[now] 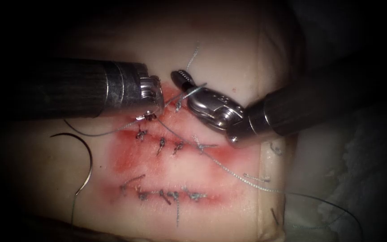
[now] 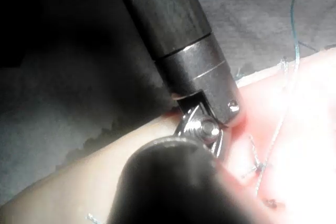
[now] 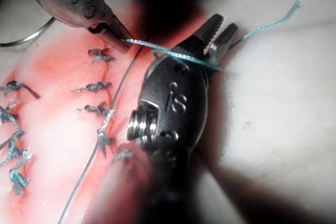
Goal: Wound Closure
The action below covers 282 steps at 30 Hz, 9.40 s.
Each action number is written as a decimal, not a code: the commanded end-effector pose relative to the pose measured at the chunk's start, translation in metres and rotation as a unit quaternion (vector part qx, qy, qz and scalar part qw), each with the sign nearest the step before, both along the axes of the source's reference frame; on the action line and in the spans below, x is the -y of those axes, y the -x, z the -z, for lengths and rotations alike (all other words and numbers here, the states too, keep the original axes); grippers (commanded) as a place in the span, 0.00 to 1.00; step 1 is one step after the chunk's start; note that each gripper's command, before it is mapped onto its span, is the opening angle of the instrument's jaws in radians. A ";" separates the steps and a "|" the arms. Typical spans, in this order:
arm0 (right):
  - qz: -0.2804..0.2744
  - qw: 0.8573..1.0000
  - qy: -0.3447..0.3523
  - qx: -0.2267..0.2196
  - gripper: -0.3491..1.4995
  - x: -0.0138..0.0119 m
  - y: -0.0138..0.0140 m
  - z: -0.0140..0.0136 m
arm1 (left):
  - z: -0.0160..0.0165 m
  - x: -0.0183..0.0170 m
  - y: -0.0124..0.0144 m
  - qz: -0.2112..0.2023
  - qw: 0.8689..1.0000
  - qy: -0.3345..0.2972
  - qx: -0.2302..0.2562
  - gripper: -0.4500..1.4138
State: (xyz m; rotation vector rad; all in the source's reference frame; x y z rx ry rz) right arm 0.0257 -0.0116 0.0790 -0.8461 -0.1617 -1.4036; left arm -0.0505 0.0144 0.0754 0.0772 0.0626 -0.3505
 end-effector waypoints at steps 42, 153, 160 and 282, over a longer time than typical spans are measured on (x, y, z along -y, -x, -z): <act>-0.001 0.992 -0.122 -0.023 0.50 -0.0022 -0.0018 0.0003 | -0.0018 0.0015 0.0006 0.004 1.000 -0.022 -0.016 0.00; 0.363 0.925 -0.020 -0.112 0.00 0.0132 -0.0026 0.0097 | -0.0196 -0.0240 0.0061 0.247 0.922 0.215 -0.206 0.00; 0.375 0.920 -0.021 -0.115 0.00 0.0138 -0.0027 0.0097 | -0.0195 -0.0244 0.0064 0.262 0.915 0.222 -0.211 0.00; 0.308 0.938 0.070 -0.140 0.82 0.0011 0.0055 0.0091 | 0.0171 -0.0198 -0.0035 0.224 0.963 0.149 -0.021 0.00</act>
